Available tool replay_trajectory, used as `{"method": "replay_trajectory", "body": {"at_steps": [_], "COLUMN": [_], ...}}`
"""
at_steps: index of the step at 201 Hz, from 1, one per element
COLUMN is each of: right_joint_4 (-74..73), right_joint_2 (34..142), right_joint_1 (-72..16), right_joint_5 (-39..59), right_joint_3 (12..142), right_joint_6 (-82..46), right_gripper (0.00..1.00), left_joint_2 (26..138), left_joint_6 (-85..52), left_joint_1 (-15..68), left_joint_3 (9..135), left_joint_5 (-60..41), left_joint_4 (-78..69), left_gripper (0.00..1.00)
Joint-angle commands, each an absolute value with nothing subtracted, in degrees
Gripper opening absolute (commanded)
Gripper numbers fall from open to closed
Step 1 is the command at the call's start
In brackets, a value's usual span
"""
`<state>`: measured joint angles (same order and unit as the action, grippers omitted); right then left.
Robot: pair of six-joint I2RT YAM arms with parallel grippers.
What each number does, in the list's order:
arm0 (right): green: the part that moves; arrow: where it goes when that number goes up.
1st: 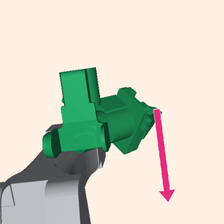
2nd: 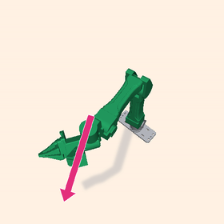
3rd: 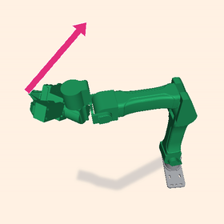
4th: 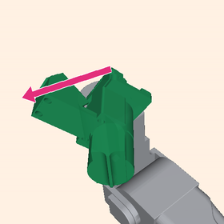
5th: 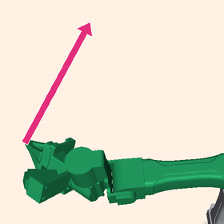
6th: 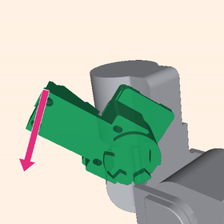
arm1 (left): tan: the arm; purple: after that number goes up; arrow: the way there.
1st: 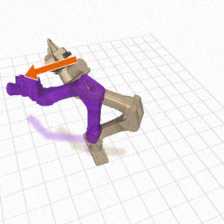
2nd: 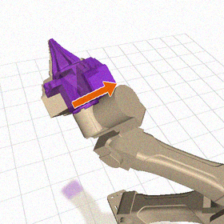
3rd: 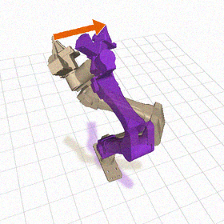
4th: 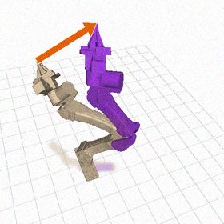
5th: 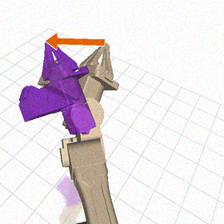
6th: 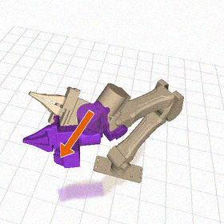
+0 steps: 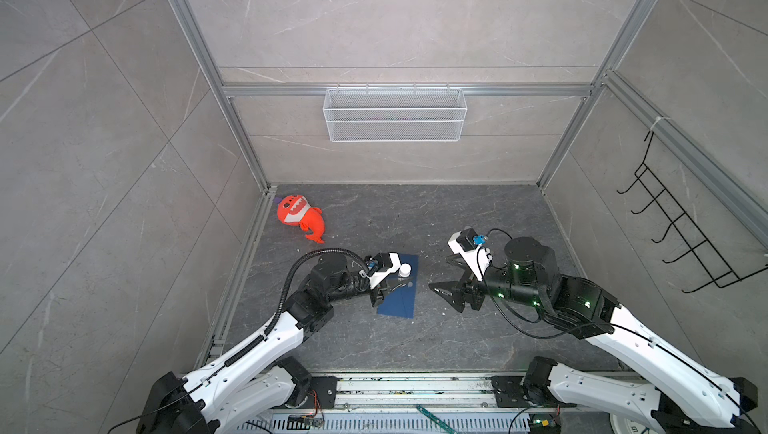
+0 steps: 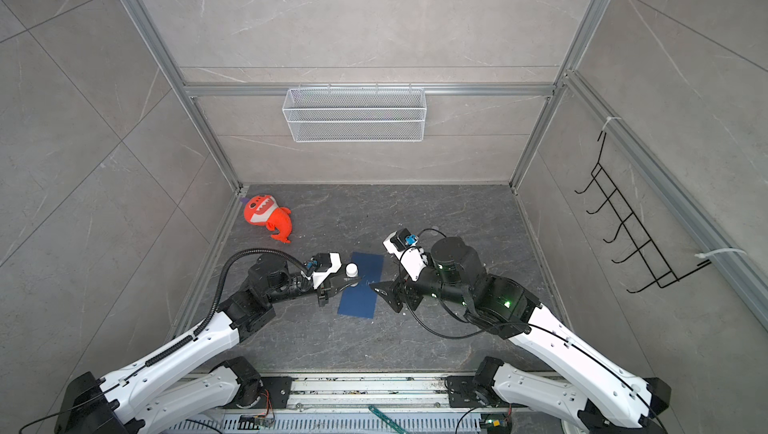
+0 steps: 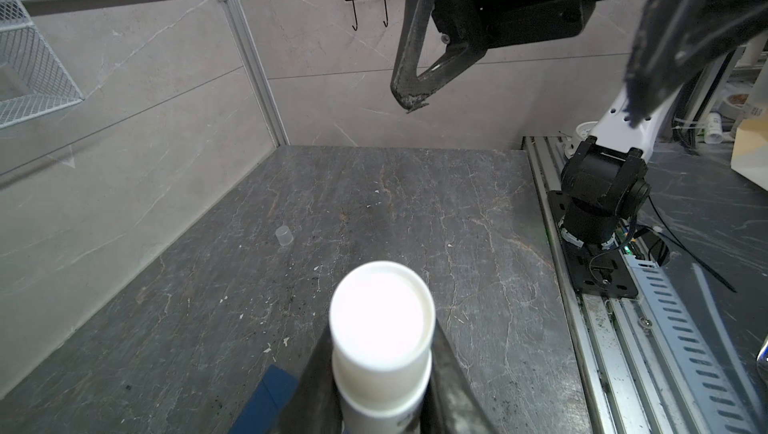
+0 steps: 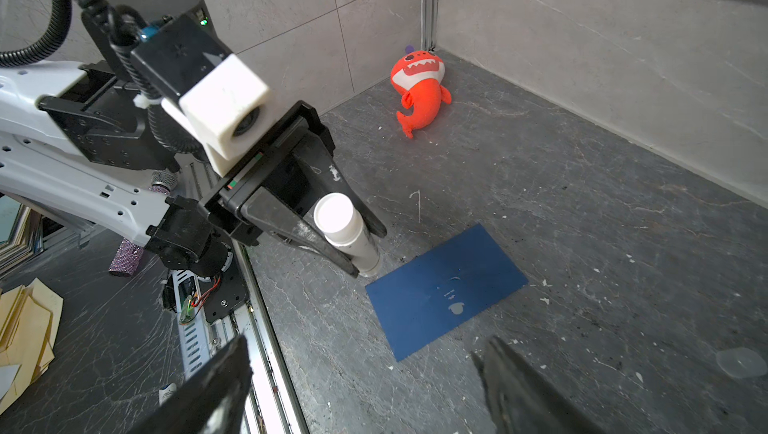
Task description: Place the letter into the envelope and seal it
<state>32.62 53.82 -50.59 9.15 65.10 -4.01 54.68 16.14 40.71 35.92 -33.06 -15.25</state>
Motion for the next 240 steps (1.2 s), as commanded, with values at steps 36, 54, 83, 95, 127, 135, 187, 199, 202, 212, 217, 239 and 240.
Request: {"method": "replay_trajectory", "body": {"at_steps": [36,54,83,95,127,135,187,199,202,212,217,239,240], "right_joint_4": [29.7,27.8,26.5,26.1,25.2,25.0,25.5,25.7,25.7,25.8,25.8,25.8,25.7], "right_joint_2": [58.6,60.2,63.2,64.4,66.9,67.2,69.6,70.2,70.3,70.9,71.0,71.5,71.5], "right_joint_1": [-50.7,-51.5,-55.0,-56.5,-58.7,-58.8,-59.6,-59.8,-59.8,-59.9,-59.9,-60.0,-60.0], "right_joint_5": [5.0,4.8,0.8,-0.5,-4.0,-4.4,-4.7,-4.6,-4.6,-4.1,-3.9,-3.1,-3.0], "right_joint_3": [67.1,67.6,69.2,69.9,70.8,70.9,71.3,71.5,71.5,71.6,71.5,71.4,71.4], "right_joint_6": [-6.9,-7.7,-7.3,-7.2,-7.2,-7.1,-7.2,-7.3,-7.3,-7.4,-7.5,-8.0,-8.0], "right_gripper": [0.84,0.82,0.79,0.77,0.69,0.67,0.56,0.52,0.51,0.46,0.43,0.28,0.27], "left_joint_2": [54.5,54.9,55.4,55.7,56.2,56.3,55.9,55.8,55.8,55.8,55.8,55.9,55.8], "left_joint_6": [16.9,15.5,14.1,13.6,12.9,12.7,12.3,12.3,12.3,12.2,12.2,11.8,11.9], "left_joint_1": [41.3,41.5,41.5,41.5,41.5,41.5,41.5,41.5,41.4,41.5,41.5,41.5,41.5], "left_joint_3": [36.5,36.7,37.2,37.4,38.0,38.0,38.1,38.1,38.1,38.1,38.2,38.2,38.2], "left_joint_5": [-33.0,-33.3,-34.5,-34.9,-35.9,-36.0,-36.4,-36.3,-36.3,-36.2,-36.2,-35.8,-35.8], "left_joint_4": [-16.9,-16.5,-16.4,-16.4,-16.2,-16.1,-16.1,-16.2,-16.2,-16.2,-16.3,-16.3,-16.3], "left_gripper": [0.0,0.0,0.0,0.0,0.0,0.0,0.0,0.0,0.0,0.0,0.0,0.0,0.0]}}
